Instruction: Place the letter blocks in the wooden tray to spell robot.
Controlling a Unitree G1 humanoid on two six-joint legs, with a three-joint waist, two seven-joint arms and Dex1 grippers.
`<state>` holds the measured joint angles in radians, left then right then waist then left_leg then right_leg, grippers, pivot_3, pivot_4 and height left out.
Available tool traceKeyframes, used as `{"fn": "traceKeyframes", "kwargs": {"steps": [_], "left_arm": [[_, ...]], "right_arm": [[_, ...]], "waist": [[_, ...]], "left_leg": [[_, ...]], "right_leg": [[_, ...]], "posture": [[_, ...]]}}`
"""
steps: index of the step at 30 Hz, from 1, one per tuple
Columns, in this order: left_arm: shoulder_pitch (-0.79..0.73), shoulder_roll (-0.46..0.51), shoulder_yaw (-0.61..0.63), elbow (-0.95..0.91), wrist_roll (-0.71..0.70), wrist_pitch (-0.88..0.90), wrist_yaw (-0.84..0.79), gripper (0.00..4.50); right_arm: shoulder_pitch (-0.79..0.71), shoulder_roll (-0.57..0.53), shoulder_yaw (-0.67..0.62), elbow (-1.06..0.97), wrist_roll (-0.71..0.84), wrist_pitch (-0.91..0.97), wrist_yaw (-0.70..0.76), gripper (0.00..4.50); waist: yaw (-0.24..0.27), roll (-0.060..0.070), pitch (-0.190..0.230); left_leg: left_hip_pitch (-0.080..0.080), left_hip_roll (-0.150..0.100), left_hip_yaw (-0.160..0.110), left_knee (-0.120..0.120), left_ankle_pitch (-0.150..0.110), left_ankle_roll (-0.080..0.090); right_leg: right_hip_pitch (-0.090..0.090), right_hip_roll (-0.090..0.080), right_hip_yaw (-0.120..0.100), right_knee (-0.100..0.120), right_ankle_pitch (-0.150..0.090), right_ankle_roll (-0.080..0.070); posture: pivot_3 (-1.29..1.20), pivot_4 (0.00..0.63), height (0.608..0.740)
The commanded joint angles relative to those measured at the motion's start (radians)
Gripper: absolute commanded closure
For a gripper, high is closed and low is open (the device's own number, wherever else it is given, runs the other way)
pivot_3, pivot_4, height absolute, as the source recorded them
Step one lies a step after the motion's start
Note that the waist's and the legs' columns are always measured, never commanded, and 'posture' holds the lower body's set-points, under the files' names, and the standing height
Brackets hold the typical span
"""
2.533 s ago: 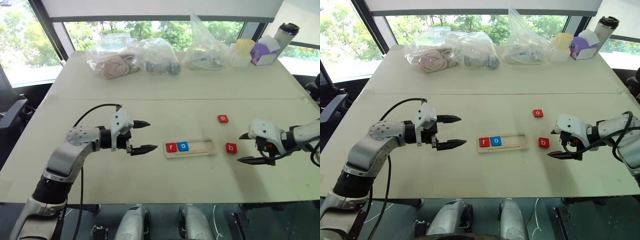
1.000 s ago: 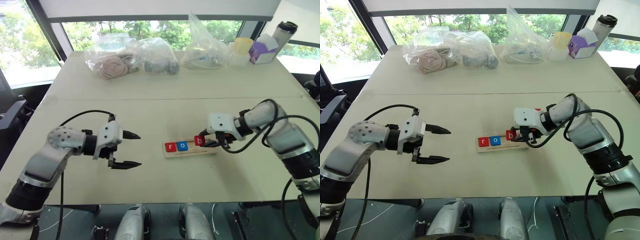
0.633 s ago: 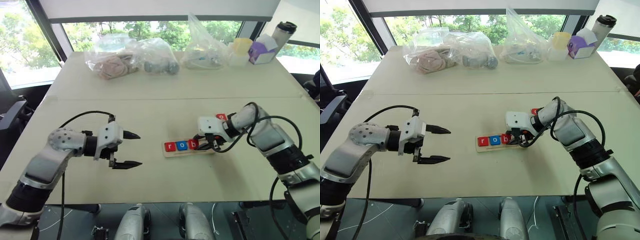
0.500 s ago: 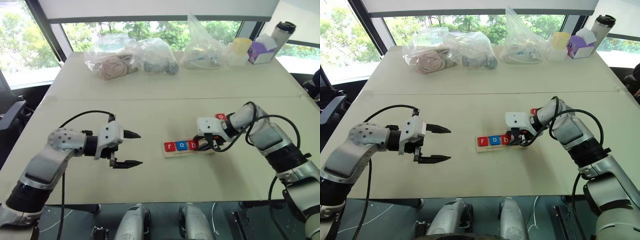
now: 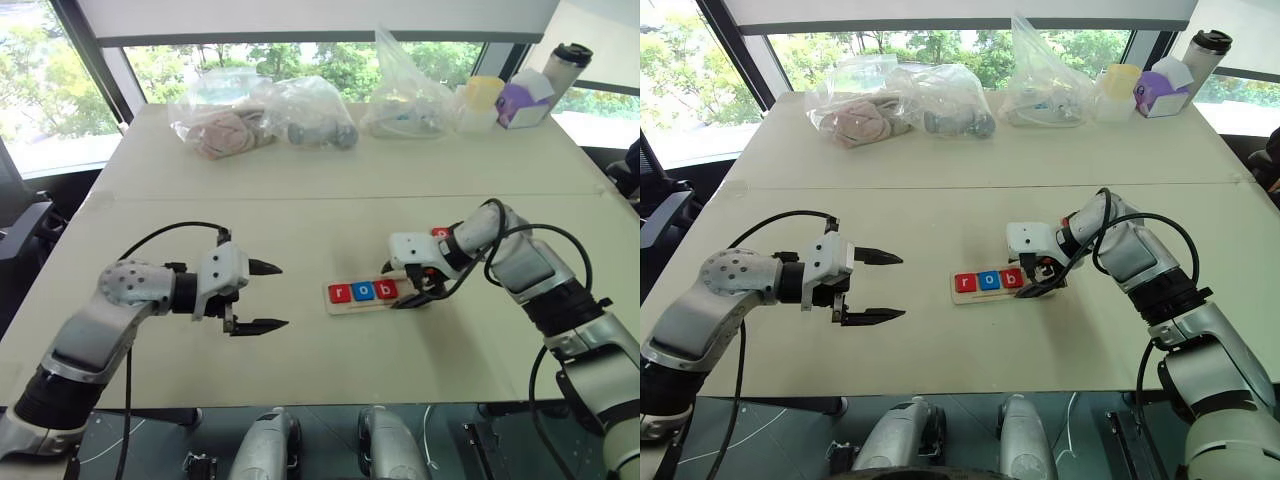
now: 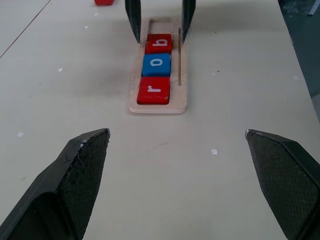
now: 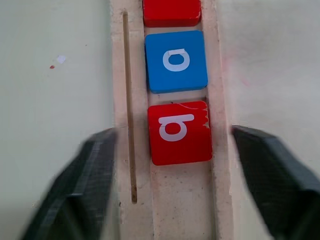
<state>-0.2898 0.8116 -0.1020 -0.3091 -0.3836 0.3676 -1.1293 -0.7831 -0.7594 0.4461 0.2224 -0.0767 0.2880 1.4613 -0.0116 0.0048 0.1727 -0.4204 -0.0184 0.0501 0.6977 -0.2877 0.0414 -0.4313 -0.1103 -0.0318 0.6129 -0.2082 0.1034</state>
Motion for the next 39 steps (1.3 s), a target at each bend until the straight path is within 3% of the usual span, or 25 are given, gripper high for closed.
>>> {"fn": "traceKeyframes", "kwargs": {"steps": [1, 10, 19, 39], "left_arm": [[-0.009, -0.006, 0.018, -0.028, -0.014, 0.002, 0.006, 0.0], [-0.013, -0.016, 0.011, -0.028, -0.011, 0.002, 0.008, 0.0], [-0.016, -0.026, 0.004, -0.024, -0.008, 0.001, 0.006, 0.0], [-0.024, -0.025, 0.006, -0.016, -0.005, 0.001, -0.004, 0.0]], "right_arm": [[-0.028, -0.004, -0.021, -0.012, -0.003, -0.006, 0.005, 0.07], [-0.098, -0.008, -0.078, 0.012, -0.019, -0.021, -0.086, 0.07], [-0.028, -0.046, -0.099, 0.072, -0.079, -0.16, -0.199, 0.07], [0.035, -0.029, -0.095, -0.008, -0.068, -0.122, -0.192, 0.07]], "waist": [[0.0, 0.0, 0.0], [0.0, 0.0, 0.0], [-0.001, 0.0, 0.0], [-0.001, 0.0, 0.0]], "left_leg": [[0.0, 0.0, 0.0, 0.0, 0.0, 0.0], [0.0, 0.0, 0.0, 0.0, 0.0, 0.0], [0.0, 0.0, 0.0, 0.0, 0.0, 0.0], [0.001, 0.001, 0.0, 0.0, 0.0, 0.0]], "right_leg": [[0.0, 0.0, 0.0, 0.0, 0.0, 0.0], [0.0, 0.0, 0.0, 0.0, 0.0, 0.0], [0.0, 0.0, 0.0, 0.0, 0.0, 0.0], [0.001, 0.001, 0.0, 0.0, 0.0, 0.0]], "posture": [[0.0, 0.15, 0.74], [0.0, 0.15, 0.74], [0.0, 0.15, 0.74], [0.0, 0.15, 0.74]]}}
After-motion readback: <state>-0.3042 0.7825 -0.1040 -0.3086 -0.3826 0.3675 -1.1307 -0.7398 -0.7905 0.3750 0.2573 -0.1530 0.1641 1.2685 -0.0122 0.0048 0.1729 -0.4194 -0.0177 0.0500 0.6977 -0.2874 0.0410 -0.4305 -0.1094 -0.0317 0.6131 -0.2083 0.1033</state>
